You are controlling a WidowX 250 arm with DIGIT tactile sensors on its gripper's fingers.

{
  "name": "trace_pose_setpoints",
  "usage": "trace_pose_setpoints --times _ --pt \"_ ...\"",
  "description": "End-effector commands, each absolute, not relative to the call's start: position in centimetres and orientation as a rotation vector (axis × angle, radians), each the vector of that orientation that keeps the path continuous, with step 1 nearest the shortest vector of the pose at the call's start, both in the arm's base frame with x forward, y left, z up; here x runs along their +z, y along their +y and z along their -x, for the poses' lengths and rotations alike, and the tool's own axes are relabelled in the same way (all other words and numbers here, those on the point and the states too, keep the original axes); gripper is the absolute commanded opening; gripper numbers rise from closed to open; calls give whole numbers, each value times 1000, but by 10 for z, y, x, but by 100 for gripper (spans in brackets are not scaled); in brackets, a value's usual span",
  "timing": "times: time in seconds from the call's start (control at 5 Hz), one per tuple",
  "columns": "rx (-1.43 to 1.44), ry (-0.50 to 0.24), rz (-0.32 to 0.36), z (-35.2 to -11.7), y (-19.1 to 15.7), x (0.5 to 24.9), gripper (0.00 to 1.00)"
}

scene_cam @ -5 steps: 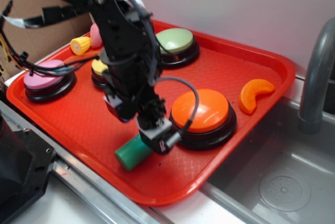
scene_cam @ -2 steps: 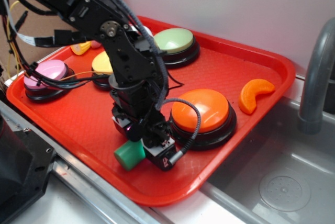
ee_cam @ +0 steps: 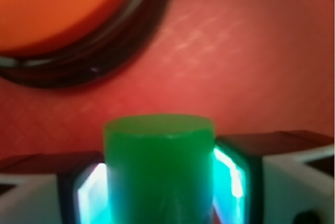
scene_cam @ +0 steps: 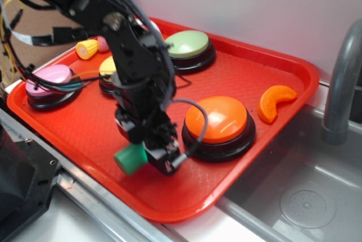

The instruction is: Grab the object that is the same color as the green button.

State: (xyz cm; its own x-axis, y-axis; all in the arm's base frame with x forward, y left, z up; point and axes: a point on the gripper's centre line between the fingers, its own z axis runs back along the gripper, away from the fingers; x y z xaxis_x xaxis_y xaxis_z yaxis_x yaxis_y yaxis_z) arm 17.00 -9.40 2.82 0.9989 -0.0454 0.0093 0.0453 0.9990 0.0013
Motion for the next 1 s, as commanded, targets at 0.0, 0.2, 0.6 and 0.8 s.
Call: trace_pose_setpoints --times 0.0,0.2,0.6,0.8 --pt "40 -31 52 -183 -39 106 0" --pt "90 -55 6 -178 -10 139 0" --pt "165 -108 -19 -175 32 175 0" --pt "162 -110 -12 -185 35 169 0"
